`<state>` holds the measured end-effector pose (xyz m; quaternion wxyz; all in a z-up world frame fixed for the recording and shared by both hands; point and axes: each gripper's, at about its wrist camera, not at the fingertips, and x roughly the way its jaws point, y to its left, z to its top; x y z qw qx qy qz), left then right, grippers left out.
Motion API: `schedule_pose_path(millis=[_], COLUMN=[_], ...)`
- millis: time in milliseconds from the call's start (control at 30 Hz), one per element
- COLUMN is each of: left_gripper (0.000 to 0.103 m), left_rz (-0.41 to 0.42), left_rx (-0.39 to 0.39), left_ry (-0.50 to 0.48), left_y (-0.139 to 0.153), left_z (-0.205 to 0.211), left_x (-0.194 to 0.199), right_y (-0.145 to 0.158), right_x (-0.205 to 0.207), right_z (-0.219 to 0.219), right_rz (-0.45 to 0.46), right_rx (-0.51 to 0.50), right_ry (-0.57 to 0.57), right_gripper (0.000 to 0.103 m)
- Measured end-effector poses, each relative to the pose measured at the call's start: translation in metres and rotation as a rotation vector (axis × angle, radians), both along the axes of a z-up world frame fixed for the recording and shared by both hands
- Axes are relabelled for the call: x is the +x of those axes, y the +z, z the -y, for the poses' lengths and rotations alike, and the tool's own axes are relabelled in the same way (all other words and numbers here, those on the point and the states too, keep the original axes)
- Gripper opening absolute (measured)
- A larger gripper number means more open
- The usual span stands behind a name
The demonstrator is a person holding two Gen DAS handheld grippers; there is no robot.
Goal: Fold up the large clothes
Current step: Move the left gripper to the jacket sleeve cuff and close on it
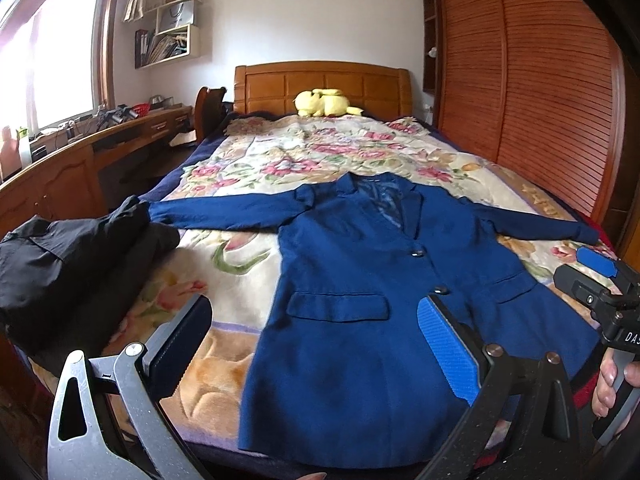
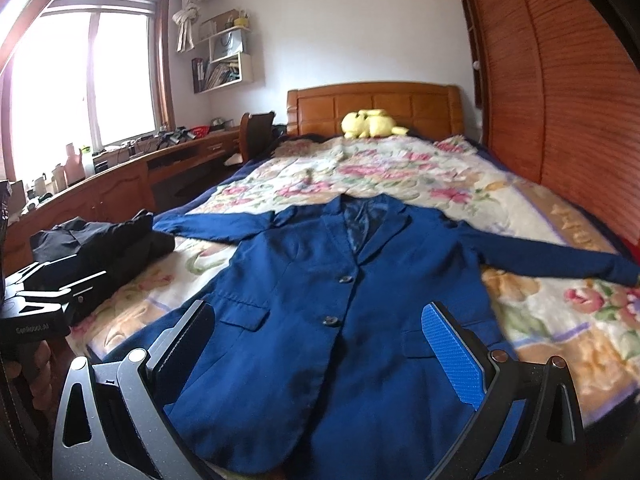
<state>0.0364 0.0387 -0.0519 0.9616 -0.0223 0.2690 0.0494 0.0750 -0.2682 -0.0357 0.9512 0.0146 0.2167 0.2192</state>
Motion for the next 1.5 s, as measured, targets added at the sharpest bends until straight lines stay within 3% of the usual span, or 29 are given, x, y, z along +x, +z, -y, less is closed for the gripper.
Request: schedule_pose_path(millis=[267, 700, 900, 1067, 1367, 1500], left_gripper=[0.103, 0.103, 0.103, 0.103, 0.103, 0.103], left_rz=[-0.029, -0.098, -0.116, -0.150, -0.201, -0.191], left_rx=[0.014, 0.063, 0.043, 0.008, -0.054, -0.099], left_ry=[0.040, 0.118, 0.149, 0.127, 0.075, 0.097], left_y=[-0.017, -0.039, -0.045, -0.050, -0.065, -0.069], left_z=[-0.023, -0.067, -0.093, -0.110, -0.136, -0.152], left_x=[0.025, 0.083, 0.108, 0.139, 0.209, 0.236], right_y=[-0.014, -0.025, -0.049, -0.087, -0.086, -0.087], right_x=[0.041, 0.129, 0.166, 0.190, 0.186, 0.193], right_z=[-0.015, -0.052, -0.073, -0.080, -0.078, -0.081], right_rz=[-0.034, -0.013, -0.055, -0.179, -0.155, -0.172], right_rx=[-0.028, -0.031, -0.065, -0.071, -0.071, -0.057], right_ry=[0.039, 0.109, 0.140, 0.181, 0.180, 0.181], right_gripper=[0.103, 0.103, 0.103, 0.103, 0.103, 0.103])
